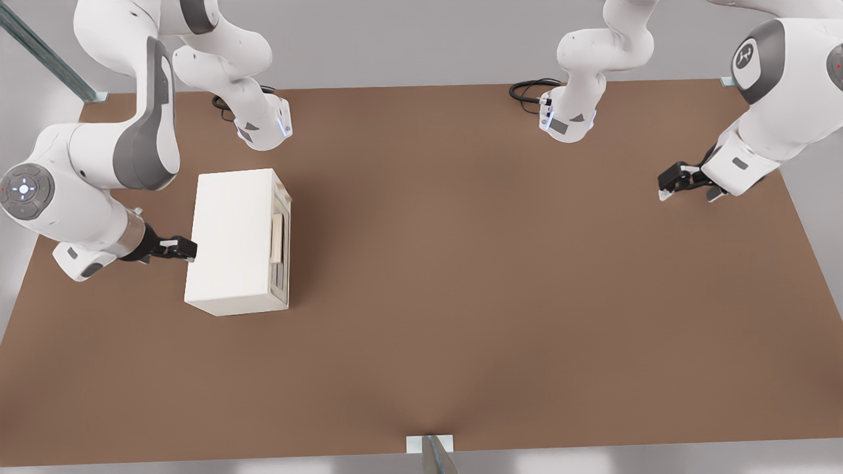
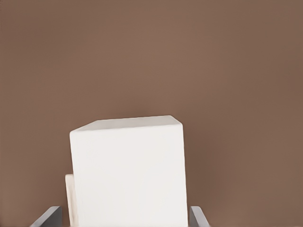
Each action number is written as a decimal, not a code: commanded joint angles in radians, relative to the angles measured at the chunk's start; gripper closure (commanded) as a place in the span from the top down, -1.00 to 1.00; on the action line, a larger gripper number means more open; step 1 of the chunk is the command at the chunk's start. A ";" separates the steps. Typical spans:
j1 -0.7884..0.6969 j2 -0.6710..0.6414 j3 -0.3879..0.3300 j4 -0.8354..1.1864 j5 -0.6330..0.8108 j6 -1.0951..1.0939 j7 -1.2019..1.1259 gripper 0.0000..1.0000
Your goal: Keep left arm still and open the oven door with right arm
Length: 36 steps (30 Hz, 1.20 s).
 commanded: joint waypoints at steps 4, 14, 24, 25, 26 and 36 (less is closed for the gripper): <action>0.111 0.124 0.147 0.029 -0.324 -0.117 0.040 0.88; 0.244 0.371 0.348 0.140 -0.611 -0.428 0.475 -0.57; 0.267 0.337 0.400 -0.095 -0.672 -0.350 0.857 -0.57; 0.267 0.337 0.382 -0.129 -0.672 -0.313 0.857 -0.57; 0.269 0.337 0.382 -0.129 -0.672 -0.313 0.859 -0.57; 0.270 0.351 0.380 -0.181 -0.700 -0.293 0.854 -0.57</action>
